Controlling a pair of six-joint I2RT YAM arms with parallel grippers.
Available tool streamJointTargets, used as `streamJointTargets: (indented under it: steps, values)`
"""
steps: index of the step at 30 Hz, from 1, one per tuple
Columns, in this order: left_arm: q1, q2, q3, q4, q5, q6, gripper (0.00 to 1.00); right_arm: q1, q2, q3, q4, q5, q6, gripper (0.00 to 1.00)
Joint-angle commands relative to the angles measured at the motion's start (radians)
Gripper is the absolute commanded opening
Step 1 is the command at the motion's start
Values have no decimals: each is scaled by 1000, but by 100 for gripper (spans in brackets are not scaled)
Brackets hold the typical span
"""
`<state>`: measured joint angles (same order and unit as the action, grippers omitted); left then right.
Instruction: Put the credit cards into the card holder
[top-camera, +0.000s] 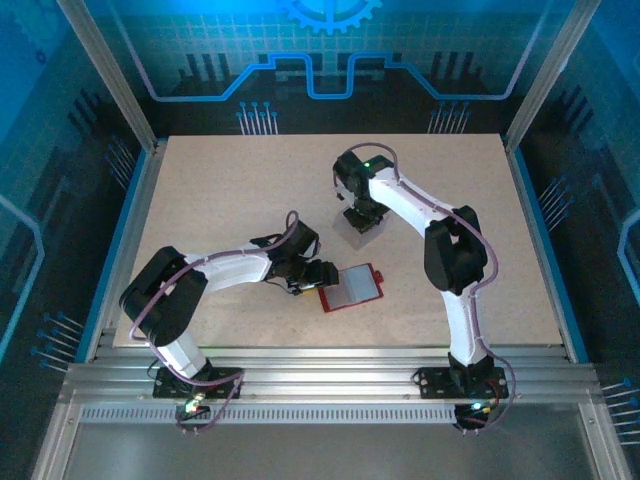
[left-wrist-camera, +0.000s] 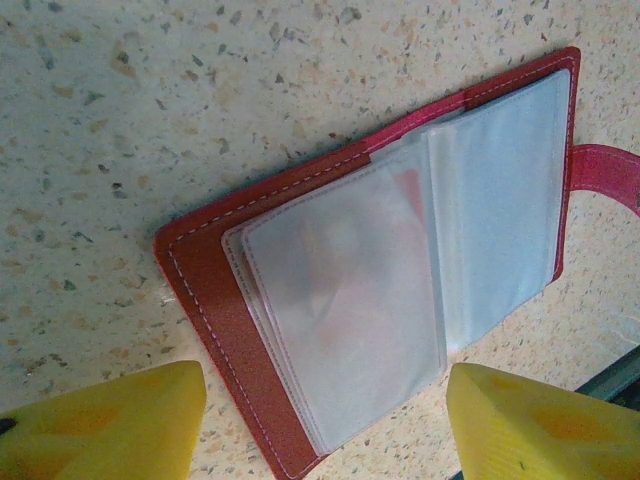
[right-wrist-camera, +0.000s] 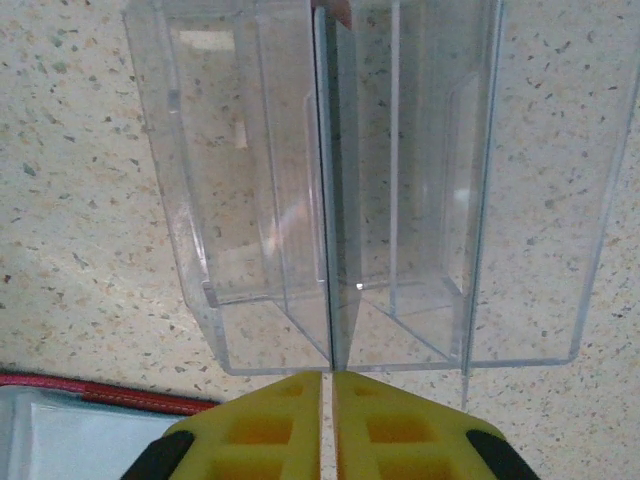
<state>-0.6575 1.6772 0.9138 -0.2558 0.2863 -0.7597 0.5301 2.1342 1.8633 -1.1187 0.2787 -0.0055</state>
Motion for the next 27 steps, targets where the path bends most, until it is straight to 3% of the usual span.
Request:
streamJointTargets:
  steps: [1,5,12,27]
  values:
    - [-4,20,-5,-3,26,1,67,13,15,7,-29,-29,-14,9]
    - [-3,24,-4,-3,28,1,67,12,13,12,-30,-30,-16,8]
    - [-2,23,2,-4,31,3,67,11,21,13,-39,-21,-19,17]
    - [-1,36,5,-4,36,5,67,10,38,9,-54,-18,-24,17]
